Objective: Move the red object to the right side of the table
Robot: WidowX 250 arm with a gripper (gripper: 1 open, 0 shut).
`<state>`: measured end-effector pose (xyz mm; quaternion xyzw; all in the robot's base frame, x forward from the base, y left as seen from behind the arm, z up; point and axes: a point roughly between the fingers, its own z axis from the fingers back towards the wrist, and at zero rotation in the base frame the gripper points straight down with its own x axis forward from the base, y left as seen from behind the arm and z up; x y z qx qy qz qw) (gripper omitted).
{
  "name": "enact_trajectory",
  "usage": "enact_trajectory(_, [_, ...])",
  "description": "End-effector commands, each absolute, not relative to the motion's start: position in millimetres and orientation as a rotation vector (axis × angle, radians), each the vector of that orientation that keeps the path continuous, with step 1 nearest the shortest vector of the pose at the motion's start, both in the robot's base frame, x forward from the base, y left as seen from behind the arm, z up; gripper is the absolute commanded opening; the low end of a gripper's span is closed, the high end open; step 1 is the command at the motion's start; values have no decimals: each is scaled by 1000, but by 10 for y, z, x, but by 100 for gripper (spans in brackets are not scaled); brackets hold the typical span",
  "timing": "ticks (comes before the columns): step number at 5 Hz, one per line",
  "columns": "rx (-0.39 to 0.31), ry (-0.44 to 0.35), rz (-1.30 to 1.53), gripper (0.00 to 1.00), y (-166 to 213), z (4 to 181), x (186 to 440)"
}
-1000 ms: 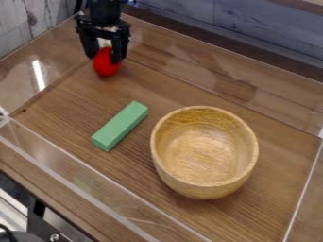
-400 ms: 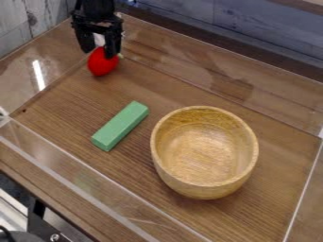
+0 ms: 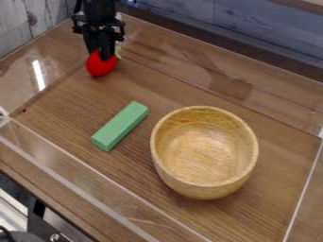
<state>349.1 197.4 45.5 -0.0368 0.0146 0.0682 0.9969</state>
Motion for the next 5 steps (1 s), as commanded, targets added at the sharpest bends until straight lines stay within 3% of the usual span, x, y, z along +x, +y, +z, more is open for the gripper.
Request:
enact_trajectory(1, [-36, -98, 74, 0, 1778, 1082, 3579])
enact_trajectory(2, [-68, -118, -22, 0, 1482, 1154, 3701])
enact_trajectory(3, [-95, -105, -145, 0, 1110, 1033, 3714])
enact_trajectory(5, [-139, -92, -265, 0, 557, 1048, 3716])
